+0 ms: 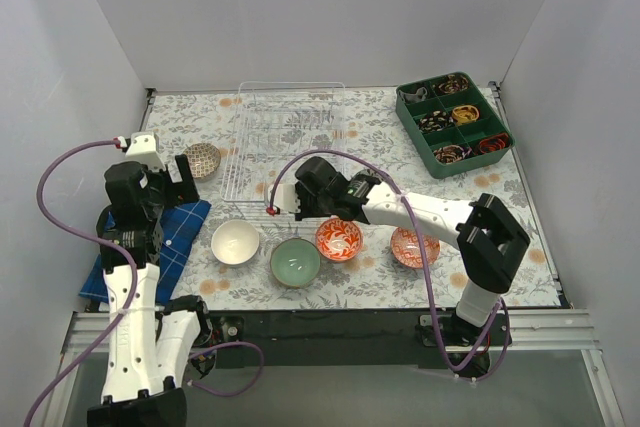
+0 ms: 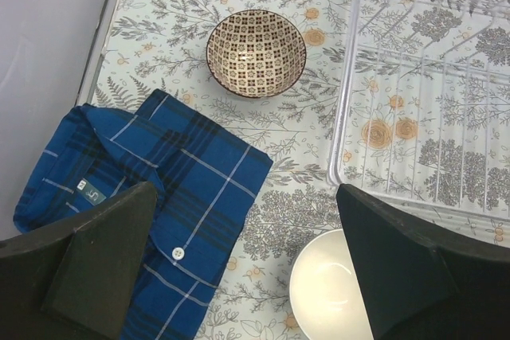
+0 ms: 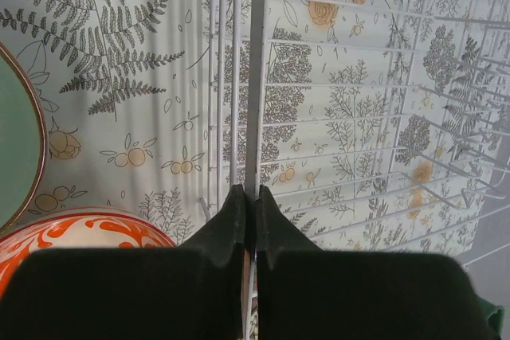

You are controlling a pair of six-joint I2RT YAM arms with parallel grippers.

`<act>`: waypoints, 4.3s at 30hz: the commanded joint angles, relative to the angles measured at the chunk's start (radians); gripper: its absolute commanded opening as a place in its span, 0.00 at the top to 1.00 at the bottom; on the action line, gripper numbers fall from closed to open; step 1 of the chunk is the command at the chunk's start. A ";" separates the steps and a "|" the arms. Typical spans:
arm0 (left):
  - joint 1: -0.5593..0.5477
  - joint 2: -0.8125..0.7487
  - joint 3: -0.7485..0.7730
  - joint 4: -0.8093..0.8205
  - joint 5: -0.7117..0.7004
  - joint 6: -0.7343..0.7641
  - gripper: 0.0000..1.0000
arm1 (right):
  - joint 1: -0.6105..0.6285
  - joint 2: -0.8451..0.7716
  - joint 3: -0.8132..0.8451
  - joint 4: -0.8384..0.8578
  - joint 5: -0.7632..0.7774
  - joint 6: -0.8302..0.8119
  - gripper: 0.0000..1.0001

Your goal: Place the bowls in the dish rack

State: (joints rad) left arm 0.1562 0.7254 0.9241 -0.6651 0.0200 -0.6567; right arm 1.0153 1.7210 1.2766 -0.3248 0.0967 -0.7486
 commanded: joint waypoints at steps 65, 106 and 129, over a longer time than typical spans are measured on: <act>-0.014 0.221 0.018 0.197 0.308 0.019 0.02 | -0.245 -0.199 -0.071 0.001 0.029 -0.140 0.24; -0.057 0.296 0.073 0.148 0.156 -0.024 0.02 | -0.481 -0.456 -0.326 -0.427 -0.101 1.058 0.43; -0.057 0.264 0.065 0.116 0.156 -0.014 0.02 | -0.442 -0.390 -0.276 -0.467 -0.012 1.160 0.51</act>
State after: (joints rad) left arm 0.1024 1.0225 0.9642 -0.5320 0.1780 -0.6842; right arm 0.5507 1.3533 0.9749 -0.7837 0.0875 0.3908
